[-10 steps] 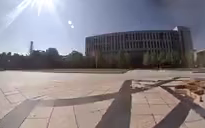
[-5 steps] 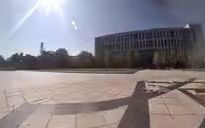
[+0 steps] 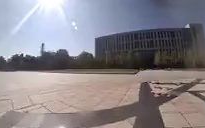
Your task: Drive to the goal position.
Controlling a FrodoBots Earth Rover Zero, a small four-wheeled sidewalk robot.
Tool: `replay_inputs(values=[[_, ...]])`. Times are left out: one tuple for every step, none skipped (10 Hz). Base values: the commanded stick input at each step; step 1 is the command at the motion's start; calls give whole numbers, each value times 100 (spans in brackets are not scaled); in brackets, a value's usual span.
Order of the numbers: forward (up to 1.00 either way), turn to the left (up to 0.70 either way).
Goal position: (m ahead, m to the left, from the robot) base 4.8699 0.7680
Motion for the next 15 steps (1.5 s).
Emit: replay_inputs(values=[[70,0],[70,0],[70,0],[70,0],[70,0],[70,0],[70,0],[70,0],[70,0],[70,0],[70,0],[70,0],[70,0],[70,0],[70,0]])
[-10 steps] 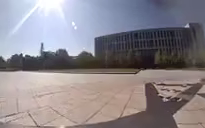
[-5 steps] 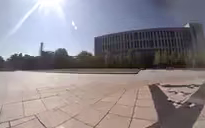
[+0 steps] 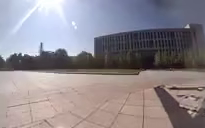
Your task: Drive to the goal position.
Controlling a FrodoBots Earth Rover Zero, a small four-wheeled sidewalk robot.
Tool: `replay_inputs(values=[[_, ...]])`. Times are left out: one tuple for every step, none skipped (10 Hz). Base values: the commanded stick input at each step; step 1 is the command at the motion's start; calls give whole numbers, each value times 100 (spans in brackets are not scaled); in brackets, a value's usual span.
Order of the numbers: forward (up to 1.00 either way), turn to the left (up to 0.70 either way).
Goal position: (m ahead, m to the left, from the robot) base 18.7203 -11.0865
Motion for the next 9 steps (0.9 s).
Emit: replay_inputs(values=[[70,0],[70,0],[70,0],[70,0],[70,0],[70,0],[70,0],[70,0],[70,0]])
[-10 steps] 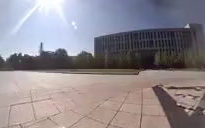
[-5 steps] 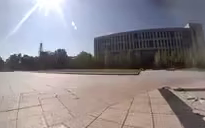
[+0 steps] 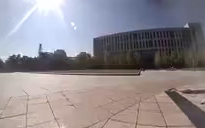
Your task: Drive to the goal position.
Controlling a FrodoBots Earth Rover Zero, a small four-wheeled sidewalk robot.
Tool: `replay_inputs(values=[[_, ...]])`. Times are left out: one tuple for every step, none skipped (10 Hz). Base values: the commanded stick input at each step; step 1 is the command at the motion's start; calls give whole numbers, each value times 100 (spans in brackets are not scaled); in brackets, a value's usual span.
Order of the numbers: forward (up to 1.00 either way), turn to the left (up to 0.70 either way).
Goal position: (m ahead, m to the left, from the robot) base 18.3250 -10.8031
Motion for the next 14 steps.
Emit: replay_inputs(values=[[70,0],[70,0],[70,0],[70,0],[70,0],[70,0],[70,0],[70,0],[70,0],[70,0],[70,0],[70,0],[70,0],[70,0]])
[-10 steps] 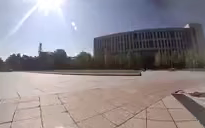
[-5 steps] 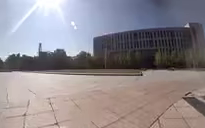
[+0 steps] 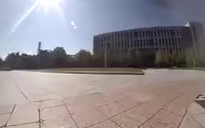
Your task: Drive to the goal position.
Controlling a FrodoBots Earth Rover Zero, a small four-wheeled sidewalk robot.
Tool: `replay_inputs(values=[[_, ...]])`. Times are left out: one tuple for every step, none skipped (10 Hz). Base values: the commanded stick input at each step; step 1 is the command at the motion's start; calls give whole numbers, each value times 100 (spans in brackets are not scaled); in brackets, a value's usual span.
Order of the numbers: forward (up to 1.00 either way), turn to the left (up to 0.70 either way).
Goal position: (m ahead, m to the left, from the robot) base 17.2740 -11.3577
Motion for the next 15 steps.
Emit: replay_inputs(values=[[70,0],[70,0],[70,0],[70,0],[70,0],[70,0],[70,0],[70,0],[70,0],[70,0],[70,0],[70,0],[70,0],[70,0],[70,-5]])
